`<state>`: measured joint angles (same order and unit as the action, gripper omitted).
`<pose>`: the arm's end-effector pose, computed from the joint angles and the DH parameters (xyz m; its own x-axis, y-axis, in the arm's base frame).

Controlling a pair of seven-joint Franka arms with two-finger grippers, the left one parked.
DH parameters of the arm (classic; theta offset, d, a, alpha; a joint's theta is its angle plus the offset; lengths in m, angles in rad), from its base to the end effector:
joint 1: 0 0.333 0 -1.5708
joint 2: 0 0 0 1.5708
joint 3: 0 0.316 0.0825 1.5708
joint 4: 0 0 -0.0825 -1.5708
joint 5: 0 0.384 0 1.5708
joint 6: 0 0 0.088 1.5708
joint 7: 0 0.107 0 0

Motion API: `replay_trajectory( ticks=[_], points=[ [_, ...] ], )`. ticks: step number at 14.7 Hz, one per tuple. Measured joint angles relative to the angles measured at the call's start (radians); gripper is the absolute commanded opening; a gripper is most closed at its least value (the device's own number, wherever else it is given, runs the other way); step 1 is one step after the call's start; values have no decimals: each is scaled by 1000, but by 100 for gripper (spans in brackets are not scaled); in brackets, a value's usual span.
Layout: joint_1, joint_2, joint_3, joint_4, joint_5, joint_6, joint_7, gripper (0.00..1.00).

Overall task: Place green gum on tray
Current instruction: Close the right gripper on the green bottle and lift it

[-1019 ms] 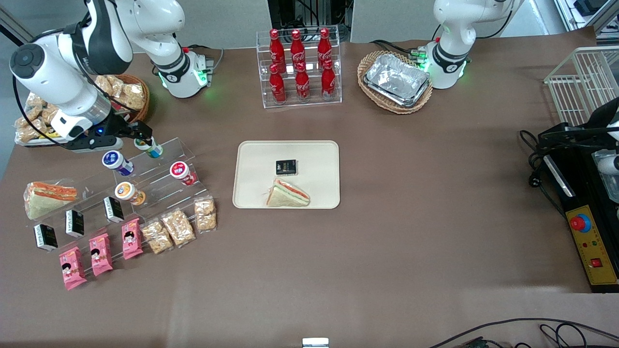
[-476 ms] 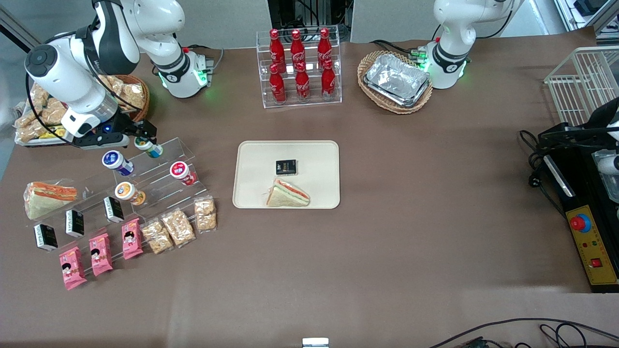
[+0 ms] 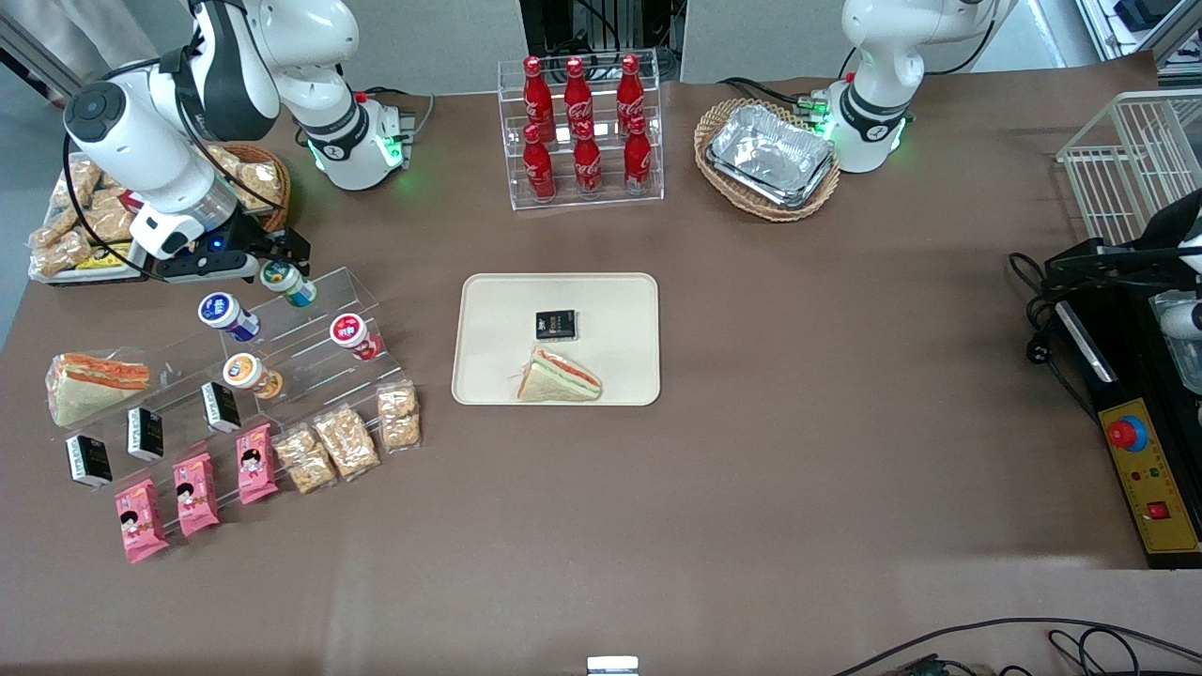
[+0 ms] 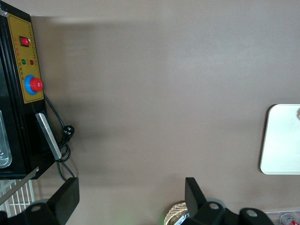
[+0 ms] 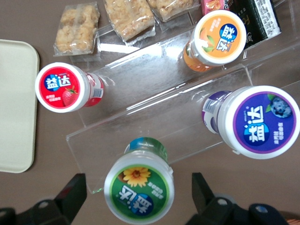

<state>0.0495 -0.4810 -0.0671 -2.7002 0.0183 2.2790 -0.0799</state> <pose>0.3771 -0.0049 0.3833 0.9965 0.0561 0.0618 0.0587 -0.9974 -0.0408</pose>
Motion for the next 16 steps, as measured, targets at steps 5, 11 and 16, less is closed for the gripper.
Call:
replay_trajectory(
  ticks=[5, 11, 16],
  points=[
    [0, -2, 0, -22, 0, 26, 0, 49],
    [0, -3, 0, -24, 0, 27, 1, 35],
    [1, -4, 1, 11, 0, -11, 2, 35]
  ],
)
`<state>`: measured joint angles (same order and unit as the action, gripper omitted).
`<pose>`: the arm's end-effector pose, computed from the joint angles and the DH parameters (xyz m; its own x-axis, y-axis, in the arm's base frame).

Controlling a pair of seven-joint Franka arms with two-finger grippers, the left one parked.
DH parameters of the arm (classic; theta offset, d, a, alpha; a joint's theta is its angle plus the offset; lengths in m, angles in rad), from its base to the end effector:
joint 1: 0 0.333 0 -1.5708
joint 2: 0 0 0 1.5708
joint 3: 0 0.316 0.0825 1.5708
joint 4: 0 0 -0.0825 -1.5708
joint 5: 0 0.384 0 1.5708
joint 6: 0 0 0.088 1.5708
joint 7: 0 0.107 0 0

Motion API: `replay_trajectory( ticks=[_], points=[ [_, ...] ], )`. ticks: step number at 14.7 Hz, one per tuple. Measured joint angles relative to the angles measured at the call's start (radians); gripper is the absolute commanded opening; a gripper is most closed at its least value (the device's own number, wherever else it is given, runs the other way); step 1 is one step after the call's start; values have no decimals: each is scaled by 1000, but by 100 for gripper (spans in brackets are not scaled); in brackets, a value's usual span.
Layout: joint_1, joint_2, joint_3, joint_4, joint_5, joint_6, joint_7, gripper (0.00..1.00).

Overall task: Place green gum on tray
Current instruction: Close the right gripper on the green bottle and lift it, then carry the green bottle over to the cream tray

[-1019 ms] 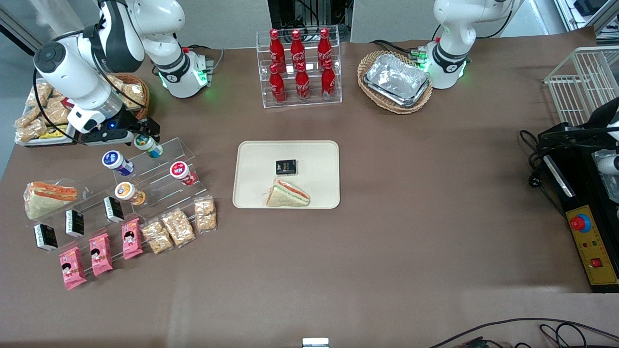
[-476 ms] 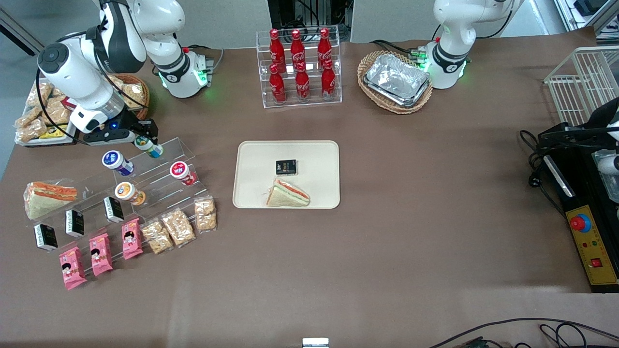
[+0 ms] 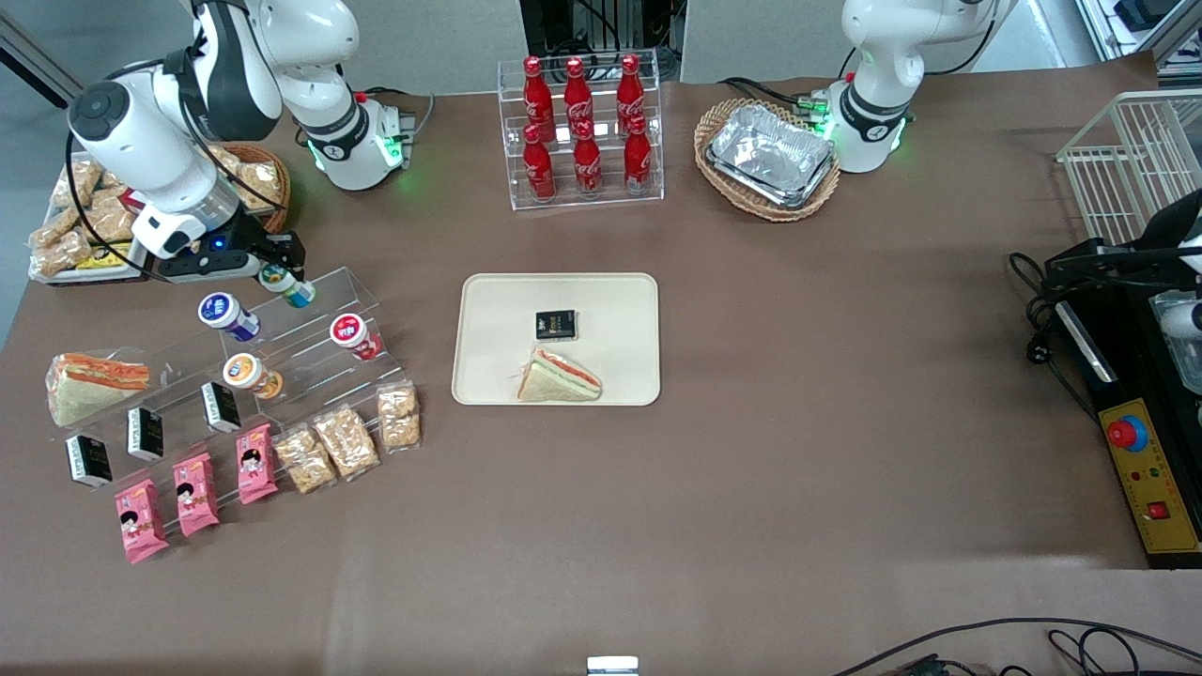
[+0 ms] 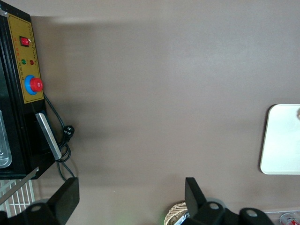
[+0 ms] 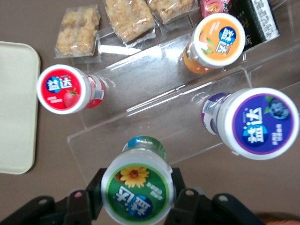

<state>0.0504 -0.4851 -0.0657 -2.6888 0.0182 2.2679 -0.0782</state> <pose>0.3788 -0.0042 0.3889 0.9962 0.0568 0.0661 0.0595 -0.9974 -0.0402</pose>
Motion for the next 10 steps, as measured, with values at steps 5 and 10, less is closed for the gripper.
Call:
replay_trajectory(
  ticks=[5, 10],
  points=[
    [1, -17, 30, 273, 0, -348, 20, 35],
    [5, -9, 110, 548, 1, -584, 36, 35]
  ],
)
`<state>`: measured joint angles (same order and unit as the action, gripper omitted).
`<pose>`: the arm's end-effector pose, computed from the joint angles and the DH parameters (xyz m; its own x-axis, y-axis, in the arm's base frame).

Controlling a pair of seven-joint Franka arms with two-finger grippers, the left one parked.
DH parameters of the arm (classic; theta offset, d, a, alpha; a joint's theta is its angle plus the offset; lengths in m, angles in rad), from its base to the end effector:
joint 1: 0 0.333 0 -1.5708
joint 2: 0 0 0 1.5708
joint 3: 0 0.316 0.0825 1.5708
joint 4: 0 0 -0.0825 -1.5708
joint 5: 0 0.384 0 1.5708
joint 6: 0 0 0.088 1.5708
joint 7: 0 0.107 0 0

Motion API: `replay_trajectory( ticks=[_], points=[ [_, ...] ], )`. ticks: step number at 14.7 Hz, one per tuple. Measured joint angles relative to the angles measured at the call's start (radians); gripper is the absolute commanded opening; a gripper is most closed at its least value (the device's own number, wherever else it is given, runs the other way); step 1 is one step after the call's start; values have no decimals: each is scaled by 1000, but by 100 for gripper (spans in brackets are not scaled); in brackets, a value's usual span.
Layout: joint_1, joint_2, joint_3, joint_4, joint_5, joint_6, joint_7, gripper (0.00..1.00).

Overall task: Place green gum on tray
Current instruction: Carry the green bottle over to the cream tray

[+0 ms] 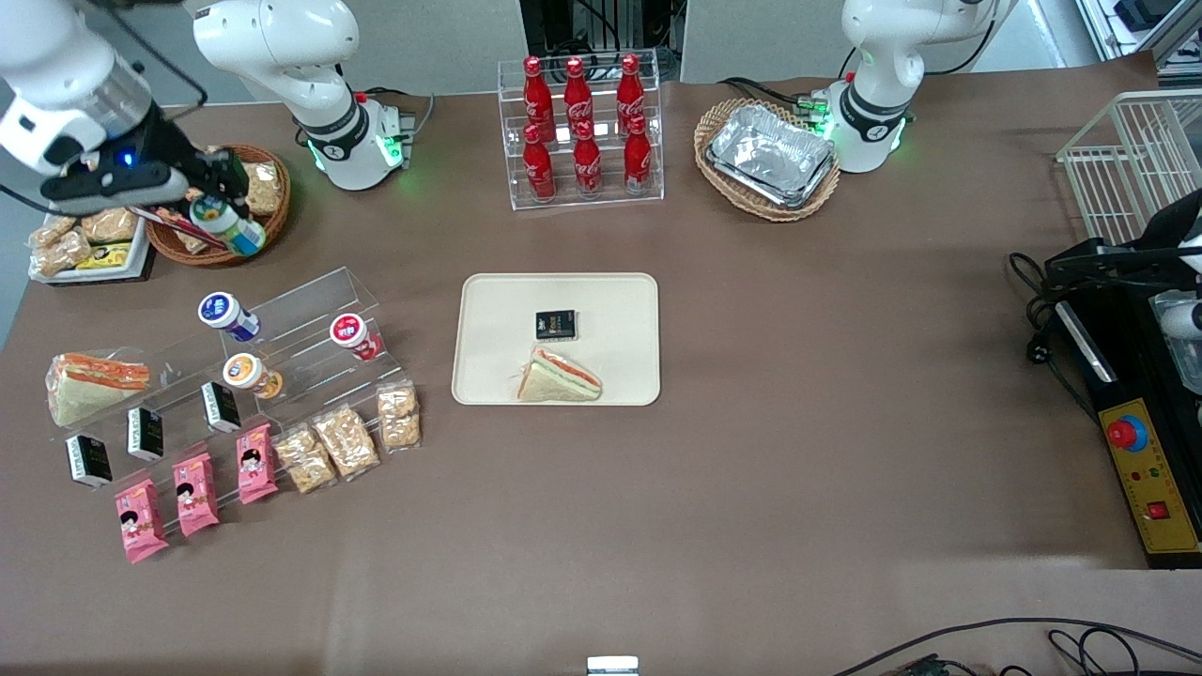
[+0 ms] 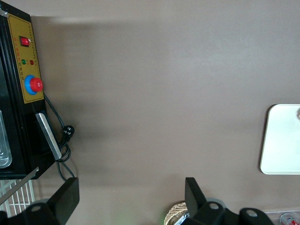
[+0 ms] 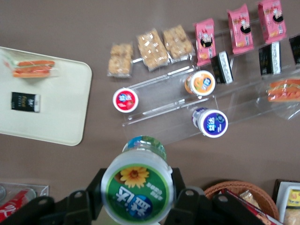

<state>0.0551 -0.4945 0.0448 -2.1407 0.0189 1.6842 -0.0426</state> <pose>0.4014 0.0456 0.5998 0.9901 0.1353 0.0375 0.1353 -0.9908 0.0040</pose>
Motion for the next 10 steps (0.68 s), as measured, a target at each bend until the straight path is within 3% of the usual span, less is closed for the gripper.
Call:
replay_trajectory(
  ticks=[3, 5, 8, 10],
  points=[
    [21, 31, 89, 104, 2, -40, 135, 35],
    [92, 72, 129, 161, 2, -45, 299, 35],
    [199, 153, 138, 223, 2, -46, 487, 35],
    [212, 191, 137, 239, 25, -43, 530, 36]
  ],
)
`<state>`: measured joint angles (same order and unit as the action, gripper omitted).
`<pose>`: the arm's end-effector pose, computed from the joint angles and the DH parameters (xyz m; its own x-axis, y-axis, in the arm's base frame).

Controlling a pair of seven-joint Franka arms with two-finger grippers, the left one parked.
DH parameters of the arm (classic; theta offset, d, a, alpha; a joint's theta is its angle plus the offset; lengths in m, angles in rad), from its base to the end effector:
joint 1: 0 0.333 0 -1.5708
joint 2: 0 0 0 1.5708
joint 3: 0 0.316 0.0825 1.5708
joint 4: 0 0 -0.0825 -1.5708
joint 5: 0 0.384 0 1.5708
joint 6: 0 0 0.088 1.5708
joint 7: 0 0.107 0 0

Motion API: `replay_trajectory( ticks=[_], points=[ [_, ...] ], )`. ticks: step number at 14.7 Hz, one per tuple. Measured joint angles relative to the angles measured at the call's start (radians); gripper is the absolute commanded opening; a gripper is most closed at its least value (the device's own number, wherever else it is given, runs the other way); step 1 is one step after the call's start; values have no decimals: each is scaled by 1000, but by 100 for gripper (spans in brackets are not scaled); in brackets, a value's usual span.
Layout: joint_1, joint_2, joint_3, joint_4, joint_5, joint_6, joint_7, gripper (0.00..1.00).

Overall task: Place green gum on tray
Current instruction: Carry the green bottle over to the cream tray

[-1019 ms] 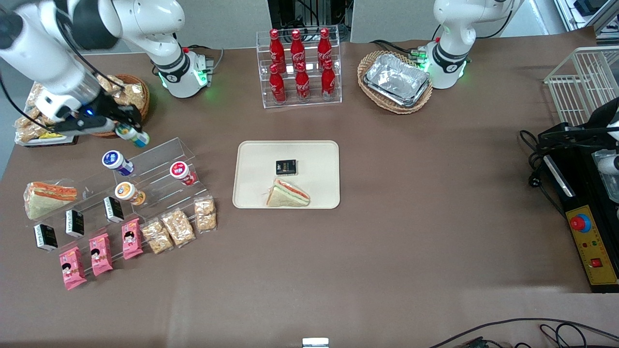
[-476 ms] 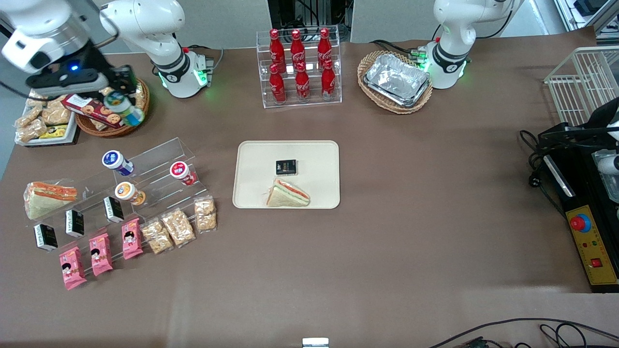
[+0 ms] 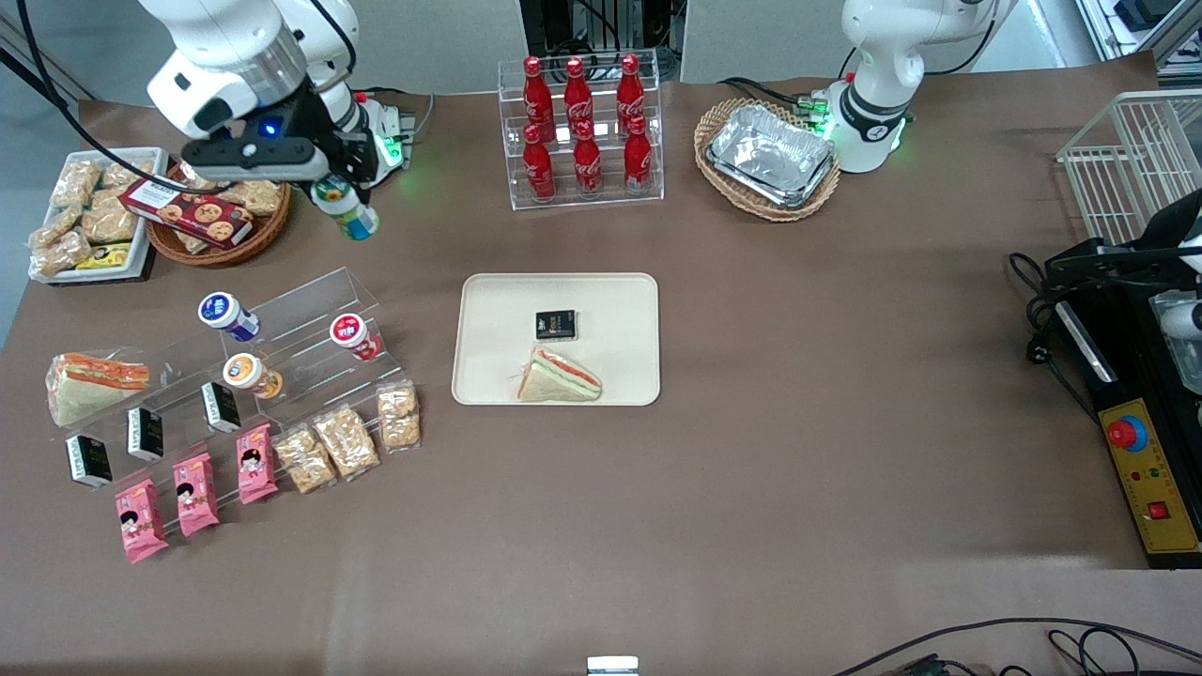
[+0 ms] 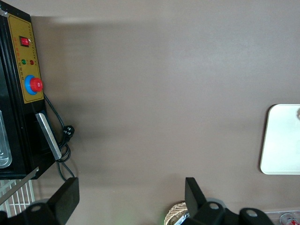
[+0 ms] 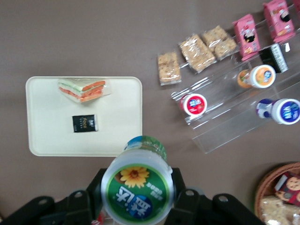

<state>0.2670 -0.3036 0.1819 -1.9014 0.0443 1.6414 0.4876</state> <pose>0.4113 0.2164 0.6255 0.9981 -0.0482 0.0390 -0.0479 -0.9988 -0.0096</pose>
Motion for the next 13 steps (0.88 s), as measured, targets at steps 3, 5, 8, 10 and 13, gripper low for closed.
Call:
replay_trajectory(
  ticks=[3, 5, 8, 10, 13],
  points=[
    [0, 27, 1, -1, 27, 35, 47, 36],
    [2, 38, 26, -29, 28, 89, 102, 36],
    [4, 46, 70, -124, 29, 196, 173, 36],
    [4, 45, 100, -195, 29, 267, 219, 36],
    [11, 42, 136, -302, 32, 383, 277, 36]
  ],
)
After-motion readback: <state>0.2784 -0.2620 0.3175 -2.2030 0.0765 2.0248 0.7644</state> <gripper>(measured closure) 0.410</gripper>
